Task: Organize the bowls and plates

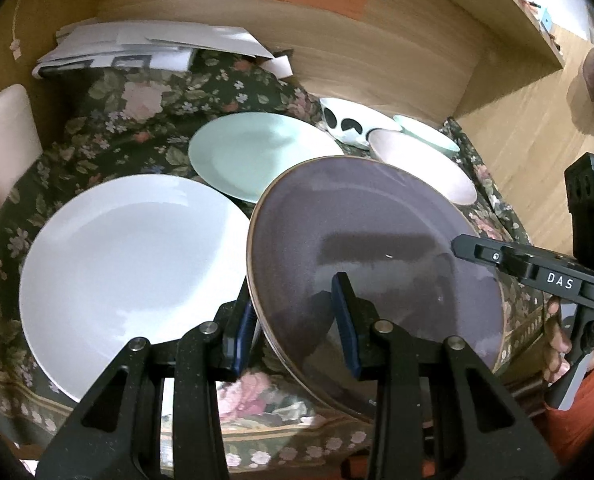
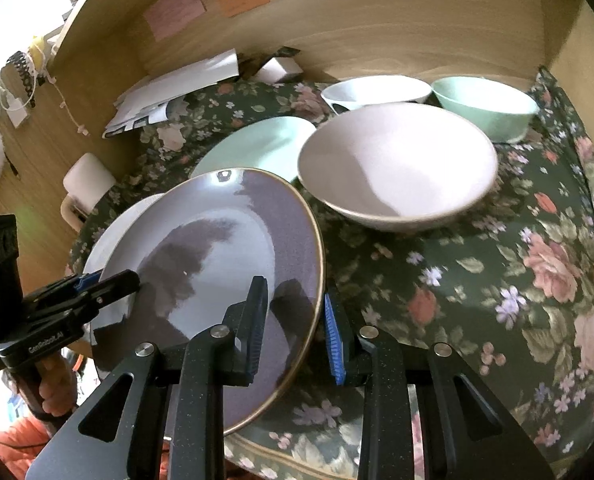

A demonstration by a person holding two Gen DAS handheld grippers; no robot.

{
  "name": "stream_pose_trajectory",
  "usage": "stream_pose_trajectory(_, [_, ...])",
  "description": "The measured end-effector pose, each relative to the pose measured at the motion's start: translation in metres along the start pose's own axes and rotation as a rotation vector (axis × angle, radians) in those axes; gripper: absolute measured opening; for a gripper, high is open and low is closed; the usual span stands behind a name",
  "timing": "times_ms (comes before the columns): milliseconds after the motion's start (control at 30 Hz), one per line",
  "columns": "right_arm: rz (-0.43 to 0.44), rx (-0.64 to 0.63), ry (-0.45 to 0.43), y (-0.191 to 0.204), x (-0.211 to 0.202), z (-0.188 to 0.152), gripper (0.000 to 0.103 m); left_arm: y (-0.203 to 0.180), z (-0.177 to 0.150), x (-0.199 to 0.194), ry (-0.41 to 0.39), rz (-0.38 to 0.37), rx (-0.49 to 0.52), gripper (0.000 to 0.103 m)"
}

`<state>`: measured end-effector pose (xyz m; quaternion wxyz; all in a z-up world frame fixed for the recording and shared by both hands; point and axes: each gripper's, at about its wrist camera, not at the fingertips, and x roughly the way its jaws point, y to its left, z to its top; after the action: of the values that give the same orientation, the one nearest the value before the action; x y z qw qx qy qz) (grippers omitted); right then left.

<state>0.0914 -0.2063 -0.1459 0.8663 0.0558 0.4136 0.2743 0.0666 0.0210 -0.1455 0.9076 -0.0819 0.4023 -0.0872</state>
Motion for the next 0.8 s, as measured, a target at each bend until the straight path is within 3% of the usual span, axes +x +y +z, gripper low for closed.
stream_pose_trajectory(800, [-0.027,0.07,0.057,-0.034,0.02,-0.012,0.025,-0.013,-0.003,0.045,0.093,-0.001,0.015,0.037])
